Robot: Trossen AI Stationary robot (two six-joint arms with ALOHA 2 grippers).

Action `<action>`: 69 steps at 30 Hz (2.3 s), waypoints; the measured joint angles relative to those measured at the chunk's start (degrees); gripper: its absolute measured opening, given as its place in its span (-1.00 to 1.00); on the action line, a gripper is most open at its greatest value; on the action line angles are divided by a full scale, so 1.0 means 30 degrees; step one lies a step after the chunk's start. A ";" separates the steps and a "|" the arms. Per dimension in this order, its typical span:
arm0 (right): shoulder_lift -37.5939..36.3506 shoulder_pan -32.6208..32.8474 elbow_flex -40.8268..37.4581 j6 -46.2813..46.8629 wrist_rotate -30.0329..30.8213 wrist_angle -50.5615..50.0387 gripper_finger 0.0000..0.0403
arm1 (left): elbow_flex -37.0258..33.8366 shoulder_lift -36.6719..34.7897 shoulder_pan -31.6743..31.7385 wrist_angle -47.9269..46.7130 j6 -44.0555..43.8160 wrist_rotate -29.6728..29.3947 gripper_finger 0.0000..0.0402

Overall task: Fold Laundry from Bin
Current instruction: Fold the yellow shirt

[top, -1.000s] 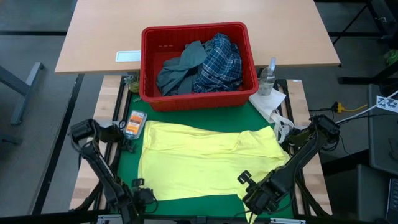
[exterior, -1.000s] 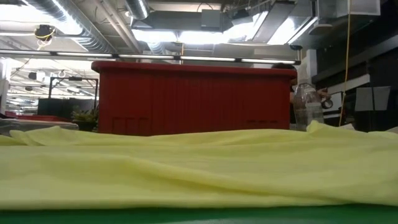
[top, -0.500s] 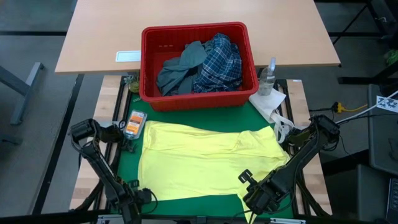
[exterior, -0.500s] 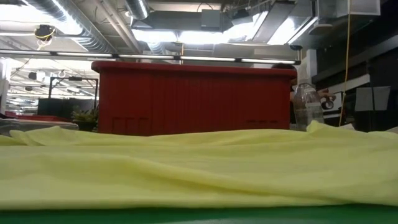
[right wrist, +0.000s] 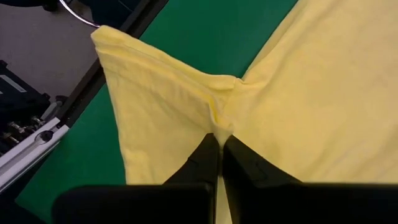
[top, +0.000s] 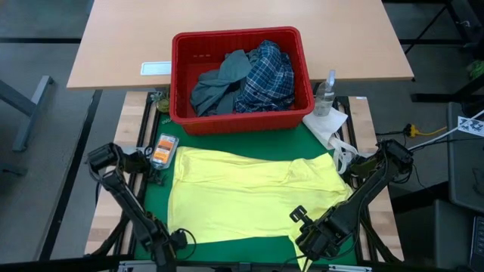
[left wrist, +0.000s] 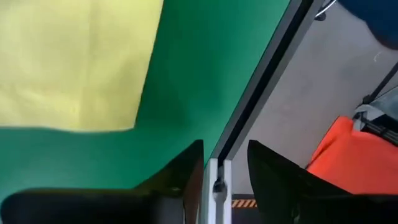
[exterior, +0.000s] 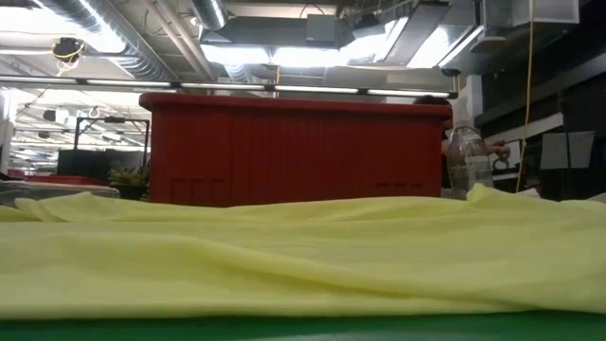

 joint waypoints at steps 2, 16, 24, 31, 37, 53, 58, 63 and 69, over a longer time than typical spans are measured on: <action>0.0000 0.0000 0.0000 0.0001 0.0000 -0.0014 -0.93 | 0.0000 -0.0003 0.0196 0.0087 0.0149 -0.0577 -0.44; 0.0000 0.0000 0.0000 0.0005 0.0000 -0.0035 -0.93 | 0.0000 -0.0004 0.0995 0.0124 0.2483 -0.3668 -0.50; 0.0000 0.0000 0.0000 0.0000 0.0000 -0.0034 -0.93 | 0.0000 -0.0004 0.1071 -0.0260 0.4079 -0.5388 -0.49; 0.0000 0.0000 0.0000 0.0000 0.0022 -0.0033 -0.93 | 0.0000 -0.0005 0.0411 -0.1629 0.4575 -0.5645 -0.49; 0.0000 0.0000 0.0000 0.0007 0.0036 -0.0032 -0.93 | 0.0000 -0.0007 -0.0284 -0.1734 0.4578 -0.7433 -0.49; 0.0000 0.0000 0.0000 0.0036 0.0019 -0.0309 -0.93 | 0.0000 -0.0007 -0.1189 -0.1785 0.4545 -0.9346 -0.49; 0.0000 0.0007 0.0000 0.0036 0.0007 -0.0353 -0.93 | 0.0000 0.0058 -0.1096 -0.1869 0.2930 -0.9354 -0.43; 0.0000 0.0007 0.0000 0.0065 -0.0107 -0.0380 -0.93 | 0.0000 0.0463 -0.1042 -0.1824 0.2054 -0.9417 -0.24; 0.0000 0.0015 -0.0003 0.0131 -0.0707 -0.0387 -0.93 | 0.0058 0.0695 -0.1035 -0.1720 0.2050 -0.9576 -0.04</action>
